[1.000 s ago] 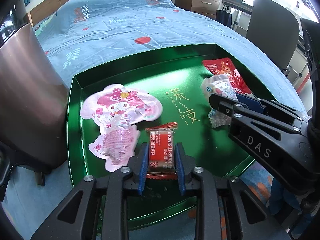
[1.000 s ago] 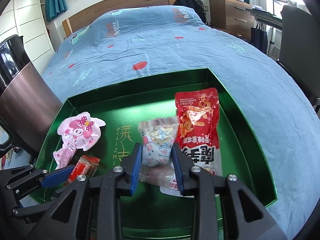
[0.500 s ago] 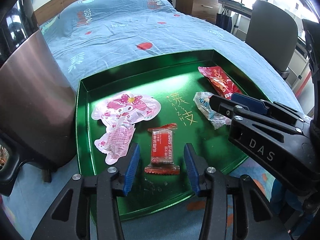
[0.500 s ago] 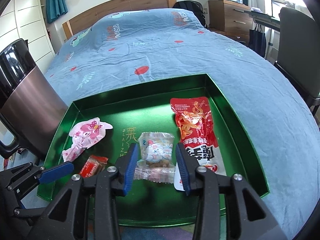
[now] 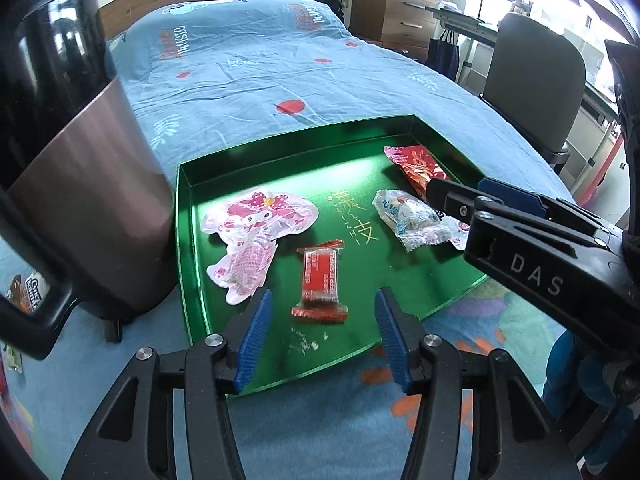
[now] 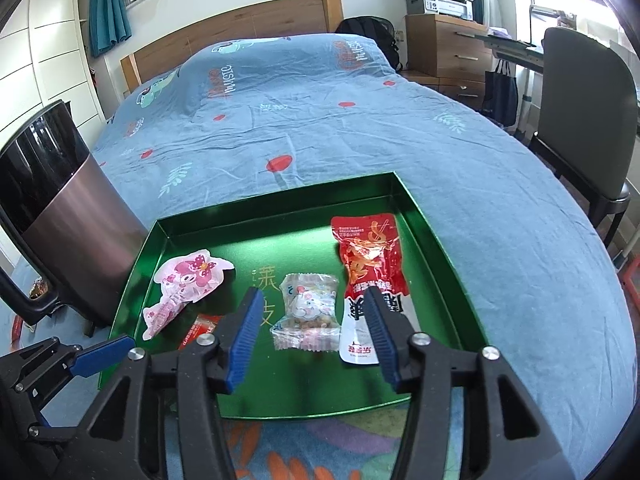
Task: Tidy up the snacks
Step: 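Move both open tools back toward the remaining snacks, then grasp the red rectangular packet with the left gripper while the right grasps the beige pastry packet, then carry the red packet and beige pastry packet over the green tray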
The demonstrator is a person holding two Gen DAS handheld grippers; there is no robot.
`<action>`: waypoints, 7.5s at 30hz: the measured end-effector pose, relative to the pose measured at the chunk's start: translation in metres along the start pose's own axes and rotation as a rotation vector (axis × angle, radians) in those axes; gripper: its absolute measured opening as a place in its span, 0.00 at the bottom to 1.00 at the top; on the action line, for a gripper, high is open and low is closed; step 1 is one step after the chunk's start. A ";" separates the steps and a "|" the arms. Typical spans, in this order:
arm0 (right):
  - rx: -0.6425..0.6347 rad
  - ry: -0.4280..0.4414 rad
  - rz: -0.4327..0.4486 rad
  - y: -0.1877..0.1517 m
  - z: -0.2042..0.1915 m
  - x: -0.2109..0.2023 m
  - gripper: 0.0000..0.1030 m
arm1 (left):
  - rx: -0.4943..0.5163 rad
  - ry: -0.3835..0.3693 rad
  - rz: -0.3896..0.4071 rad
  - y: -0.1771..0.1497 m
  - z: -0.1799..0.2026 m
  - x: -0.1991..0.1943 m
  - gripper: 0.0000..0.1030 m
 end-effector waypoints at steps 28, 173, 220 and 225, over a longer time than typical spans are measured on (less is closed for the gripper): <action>-0.037 0.009 0.001 -0.067 -0.065 -0.065 1.00 | -0.090 0.062 0.047 -0.081 -0.064 -0.075 0.52; -0.287 0.274 -0.301 -0.077 -0.484 0.102 1.00 | -0.561 0.183 -0.057 -0.184 -0.484 -0.013 0.43; -0.432 0.211 -0.207 -0.117 -0.422 0.007 0.98 | -0.491 0.260 0.028 -0.202 -0.395 -0.088 0.34; -0.417 0.195 -0.212 -0.128 -0.398 -0.003 0.98 | -0.463 0.266 0.022 -0.208 -0.371 -0.093 0.34</action>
Point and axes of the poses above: each gripper's, at about its wrist camera, not at the fingertips, and x roughly the way its jaws point, z to its right, y to its top, the point moved 2 cm from there along x, roughly the way its jaws point, and after that the axes turned 14 degrees about -z, right-handed, at the moved point
